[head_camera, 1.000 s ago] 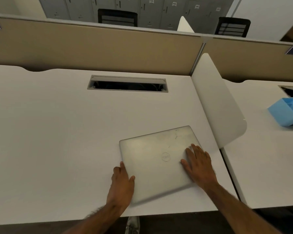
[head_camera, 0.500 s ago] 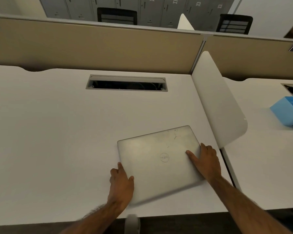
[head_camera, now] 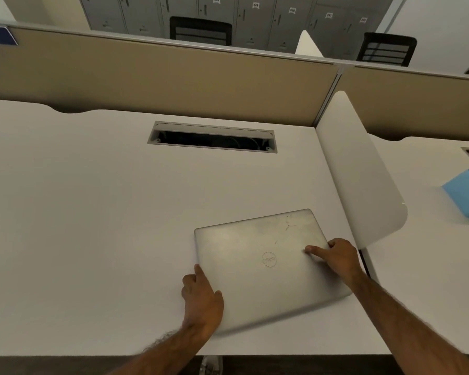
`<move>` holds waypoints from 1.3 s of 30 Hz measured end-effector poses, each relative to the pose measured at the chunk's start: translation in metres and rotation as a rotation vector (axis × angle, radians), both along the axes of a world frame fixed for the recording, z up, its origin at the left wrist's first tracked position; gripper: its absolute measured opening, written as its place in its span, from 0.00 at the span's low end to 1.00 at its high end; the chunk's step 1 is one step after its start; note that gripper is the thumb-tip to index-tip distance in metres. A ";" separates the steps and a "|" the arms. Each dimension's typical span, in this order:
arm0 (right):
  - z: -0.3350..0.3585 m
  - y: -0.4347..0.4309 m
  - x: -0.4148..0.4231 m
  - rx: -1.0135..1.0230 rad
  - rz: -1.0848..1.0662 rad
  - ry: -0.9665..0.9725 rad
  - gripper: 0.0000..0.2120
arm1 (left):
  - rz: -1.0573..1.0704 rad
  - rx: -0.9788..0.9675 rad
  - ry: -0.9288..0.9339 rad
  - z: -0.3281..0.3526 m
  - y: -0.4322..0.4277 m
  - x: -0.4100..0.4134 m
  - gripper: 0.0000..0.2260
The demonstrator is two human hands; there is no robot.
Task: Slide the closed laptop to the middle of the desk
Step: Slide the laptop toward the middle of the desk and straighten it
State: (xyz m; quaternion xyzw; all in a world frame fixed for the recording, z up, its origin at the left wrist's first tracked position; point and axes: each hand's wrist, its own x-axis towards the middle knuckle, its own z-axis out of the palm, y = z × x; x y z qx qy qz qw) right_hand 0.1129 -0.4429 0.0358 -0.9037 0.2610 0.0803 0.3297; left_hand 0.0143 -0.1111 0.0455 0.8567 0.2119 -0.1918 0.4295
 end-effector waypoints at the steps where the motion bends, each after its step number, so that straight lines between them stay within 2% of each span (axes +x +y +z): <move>1: 0.000 0.000 0.001 0.003 0.005 0.010 0.33 | 0.005 -0.002 0.001 0.000 -0.001 0.000 0.32; 10: -0.001 -0.007 0.010 0.111 -0.041 0.083 0.24 | 0.127 -0.067 0.030 -0.003 0.007 0.016 0.20; 27: 0.012 0.008 0.050 0.105 0.010 0.089 0.24 | 0.266 -0.216 -0.033 -0.017 0.020 0.021 0.20; 35: 0.015 0.038 0.077 0.088 0.044 0.069 0.23 | 0.299 -0.205 -0.065 -0.018 0.047 0.039 0.20; 39: 0.015 0.065 0.094 0.112 0.056 0.049 0.27 | 0.300 -0.183 -0.071 -0.017 0.074 0.059 0.21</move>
